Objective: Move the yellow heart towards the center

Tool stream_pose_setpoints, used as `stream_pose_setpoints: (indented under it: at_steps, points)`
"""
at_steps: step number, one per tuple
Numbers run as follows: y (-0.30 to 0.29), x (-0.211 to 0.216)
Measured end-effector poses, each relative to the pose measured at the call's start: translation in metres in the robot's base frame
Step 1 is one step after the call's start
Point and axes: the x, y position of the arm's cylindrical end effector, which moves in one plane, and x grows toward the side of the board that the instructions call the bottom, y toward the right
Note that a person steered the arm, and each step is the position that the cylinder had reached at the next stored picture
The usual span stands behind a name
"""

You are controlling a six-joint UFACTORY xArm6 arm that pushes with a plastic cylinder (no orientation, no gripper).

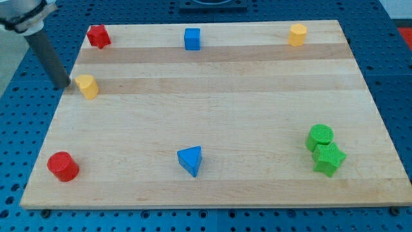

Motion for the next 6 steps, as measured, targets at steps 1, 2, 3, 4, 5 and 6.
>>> stream_pose_setpoints:
  at_steps: [1, 2, 3, 4, 5, 6]
  points:
    - [0.039, 0.010]
    - [0.132, 0.010]
    - [0.152, 0.011]
    - [0.082, 0.009]
    - [0.032, -0.012]
    - [0.053, -0.029]
